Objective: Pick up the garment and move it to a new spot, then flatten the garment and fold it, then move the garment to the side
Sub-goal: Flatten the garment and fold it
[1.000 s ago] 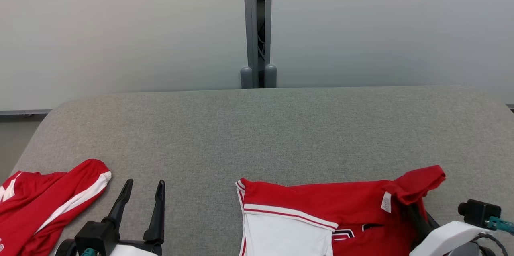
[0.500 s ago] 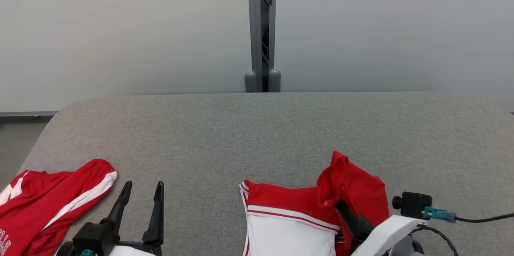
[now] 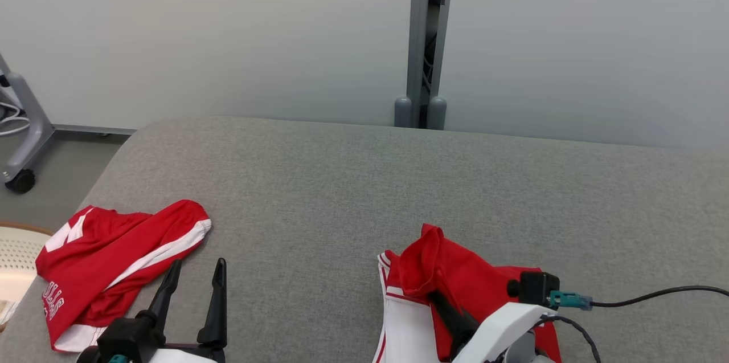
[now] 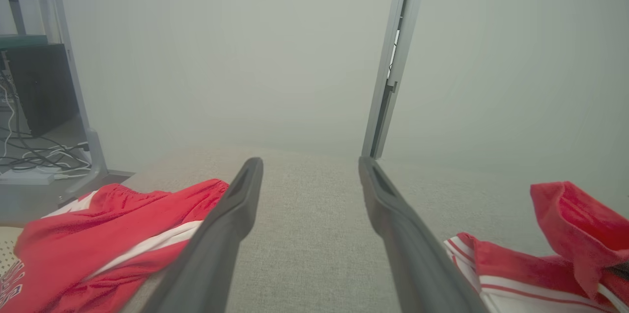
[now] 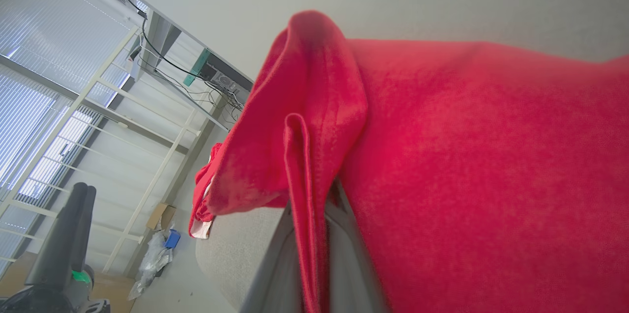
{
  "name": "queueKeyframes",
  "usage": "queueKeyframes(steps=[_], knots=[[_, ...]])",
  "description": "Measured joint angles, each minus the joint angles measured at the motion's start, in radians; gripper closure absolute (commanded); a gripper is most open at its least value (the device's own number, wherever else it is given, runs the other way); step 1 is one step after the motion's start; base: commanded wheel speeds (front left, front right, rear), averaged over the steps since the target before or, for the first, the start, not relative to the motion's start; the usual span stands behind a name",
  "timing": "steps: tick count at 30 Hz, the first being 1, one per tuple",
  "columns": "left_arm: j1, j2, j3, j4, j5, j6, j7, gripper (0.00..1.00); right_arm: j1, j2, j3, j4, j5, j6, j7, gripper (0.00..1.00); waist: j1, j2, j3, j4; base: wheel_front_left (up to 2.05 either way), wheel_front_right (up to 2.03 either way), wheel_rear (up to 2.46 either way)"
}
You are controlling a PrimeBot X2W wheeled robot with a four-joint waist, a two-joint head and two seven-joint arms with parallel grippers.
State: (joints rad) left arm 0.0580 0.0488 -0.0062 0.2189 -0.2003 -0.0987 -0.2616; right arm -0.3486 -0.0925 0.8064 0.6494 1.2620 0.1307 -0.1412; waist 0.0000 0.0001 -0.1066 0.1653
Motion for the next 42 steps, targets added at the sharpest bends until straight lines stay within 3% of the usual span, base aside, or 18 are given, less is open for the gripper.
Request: queueKeyframes(steps=[12,13,14,24,31,35,39,42], knots=[[0.0,0.0,-0.011,0.0,-0.005,-0.006,0.0,0.0,-0.036,0.035,0.083,0.144,0.05,0.0,-0.014,1.0,0.0,0.0,0.019,0.066,0.0,0.0,0.0],[-0.001,0.0,-0.014,0.001,-0.006,-0.006,0.0,0.0,-0.041,0.036,0.09,0.159,0.05,0.0,-0.015,0.62,0.0,0.0,0.023,0.07,0.0,0.0,0.0],[-0.002,0.0,-0.015,0.002,-0.01,-0.006,0.0,0.0,-0.047,0.037,0.097,0.172,0.05,0.0,-0.018,0.0,0.0,0.0,0.027,0.074,0.0,0.0,0.0],[0.001,0.0,-0.004,0.021,-0.029,0.0,0.0,0.0,-0.051,0.043,0.178,0.125,0.113,0.0,-0.014,0.0,0.0,0.0,0.004,0.077,0.0,0.0,0.0],[0.007,0.0,-0.013,0.009,-0.045,0.016,0.0,0.0,-0.066,0.036,0.179,0.05,0.149,0.0,-0.047,0.0,0.0,0.0,-0.033,0.057,0.0,0.0,0.0],[0.011,0.0,-0.013,-0.008,-0.048,0.021,0.0,0.0,-0.099,-0.038,0.144,0.035,0.129,0.0,-0.091,0.0,0.0,0.0,-0.041,0.035,0.0,0.0,0.0],[0.01,0.0,-0.012,-0.035,-0.05,0.026,0.0,0.0,-0.131,-0.121,0.101,0.049,0.021,0.0,-0.116,0.0,0.0,0.0,-0.045,0.01,0.0,0.0,0.0],[0.007,0.0,-0.007,-0.061,-0.056,0.03,0.0,0.0,-0.146,-0.167,-0.034,0.04,-0.113,0.0,-0.119,0.0,0.0,0.0,-0.045,-0.015,0.0,0.0,0.0]])
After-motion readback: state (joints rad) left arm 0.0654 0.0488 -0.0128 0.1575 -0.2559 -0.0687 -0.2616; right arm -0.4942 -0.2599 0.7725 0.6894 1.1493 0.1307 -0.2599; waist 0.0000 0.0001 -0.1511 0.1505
